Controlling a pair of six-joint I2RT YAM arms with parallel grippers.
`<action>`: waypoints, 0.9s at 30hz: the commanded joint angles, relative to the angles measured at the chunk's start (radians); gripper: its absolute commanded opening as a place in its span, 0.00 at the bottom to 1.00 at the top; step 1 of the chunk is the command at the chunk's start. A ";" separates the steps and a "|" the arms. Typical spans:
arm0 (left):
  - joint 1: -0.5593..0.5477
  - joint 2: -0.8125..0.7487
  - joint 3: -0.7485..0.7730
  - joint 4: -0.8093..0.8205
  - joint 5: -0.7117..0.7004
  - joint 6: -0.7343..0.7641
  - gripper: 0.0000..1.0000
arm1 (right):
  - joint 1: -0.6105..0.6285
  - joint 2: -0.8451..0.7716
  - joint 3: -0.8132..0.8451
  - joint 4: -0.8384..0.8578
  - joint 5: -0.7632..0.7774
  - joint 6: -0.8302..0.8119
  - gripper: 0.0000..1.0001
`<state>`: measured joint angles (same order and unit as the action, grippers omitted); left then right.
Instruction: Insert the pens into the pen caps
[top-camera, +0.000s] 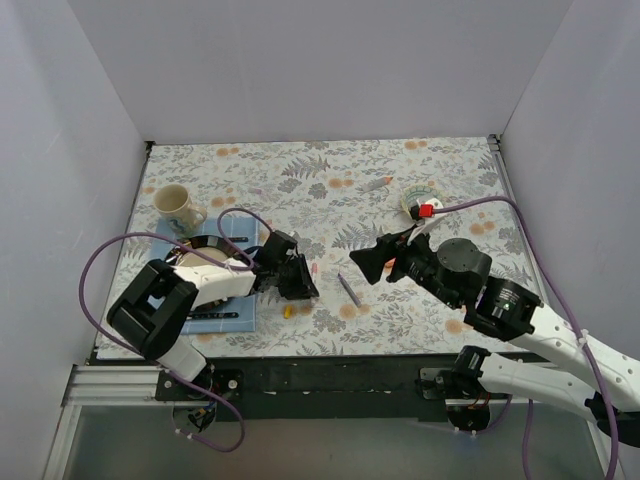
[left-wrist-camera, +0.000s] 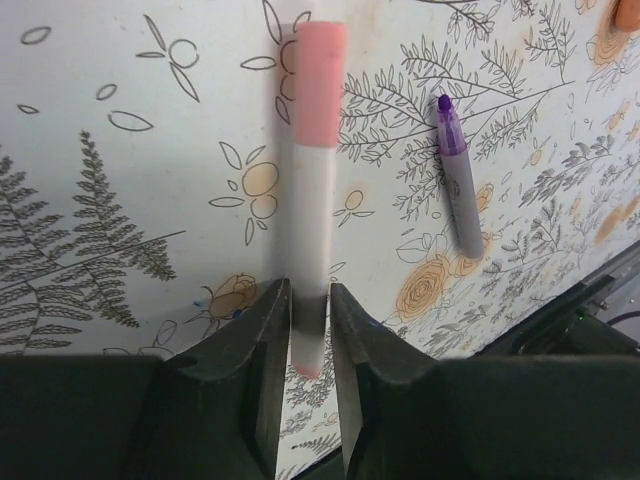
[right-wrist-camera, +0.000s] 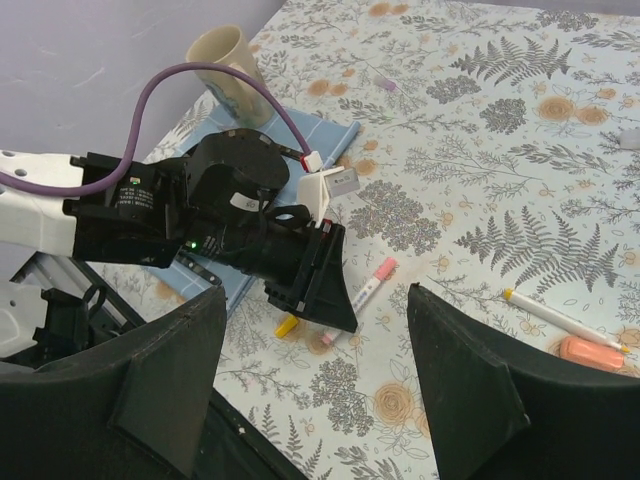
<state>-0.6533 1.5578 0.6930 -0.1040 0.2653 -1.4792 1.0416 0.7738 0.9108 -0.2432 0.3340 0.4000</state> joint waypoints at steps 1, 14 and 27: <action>-0.054 -0.028 0.040 -0.094 -0.130 -0.059 0.23 | -0.003 -0.034 -0.013 0.010 0.014 0.011 0.79; -0.055 -0.288 0.161 -0.330 -0.491 0.000 0.48 | -0.009 0.008 -0.090 -0.048 0.063 0.095 0.78; -0.055 -0.418 -0.053 -0.362 -0.457 -0.069 0.48 | -0.118 0.267 -0.144 0.028 -0.118 0.056 0.61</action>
<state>-0.7090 1.1824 0.6804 -0.4549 -0.1761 -1.5135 0.9390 0.9775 0.7849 -0.2993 0.2955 0.4862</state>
